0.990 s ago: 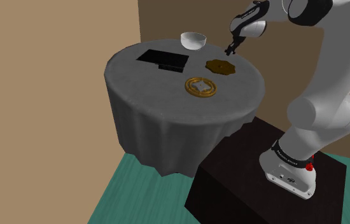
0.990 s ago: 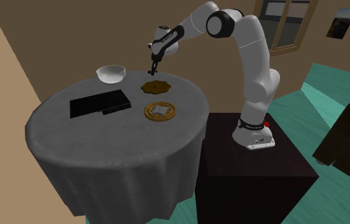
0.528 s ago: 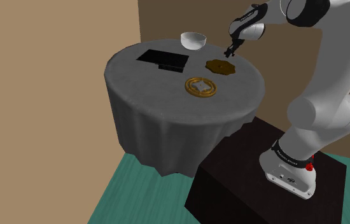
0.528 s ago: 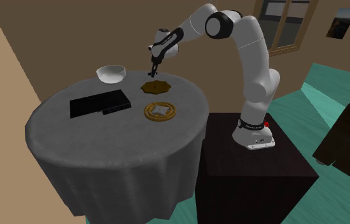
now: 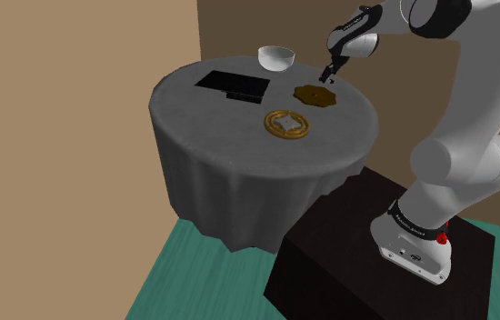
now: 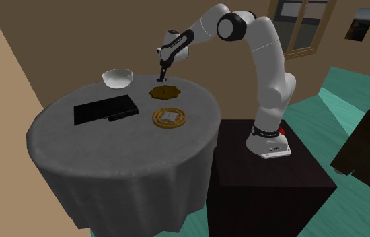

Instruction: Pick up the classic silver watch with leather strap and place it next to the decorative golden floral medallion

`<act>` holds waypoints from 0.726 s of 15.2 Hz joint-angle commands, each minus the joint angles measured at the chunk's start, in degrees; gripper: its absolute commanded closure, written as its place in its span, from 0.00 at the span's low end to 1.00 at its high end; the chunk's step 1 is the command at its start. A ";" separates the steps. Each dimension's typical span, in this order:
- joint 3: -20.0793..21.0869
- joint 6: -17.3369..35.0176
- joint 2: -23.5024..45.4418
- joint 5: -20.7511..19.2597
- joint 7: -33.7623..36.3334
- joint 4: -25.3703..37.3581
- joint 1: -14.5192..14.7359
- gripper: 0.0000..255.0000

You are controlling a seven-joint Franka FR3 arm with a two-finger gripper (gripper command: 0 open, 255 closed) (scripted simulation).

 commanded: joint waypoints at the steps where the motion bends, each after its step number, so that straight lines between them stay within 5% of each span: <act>1: 0.00 0.00 0.00 0.00 0.00 0.00 0.00 0.00; 5: -0.26 -3.32 -6.63 -0.32 0.19 -3.31 0.16 0.00; 11: -0.26 -3.32 -6.63 -0.32 0.19 -3.31 0.15 0.00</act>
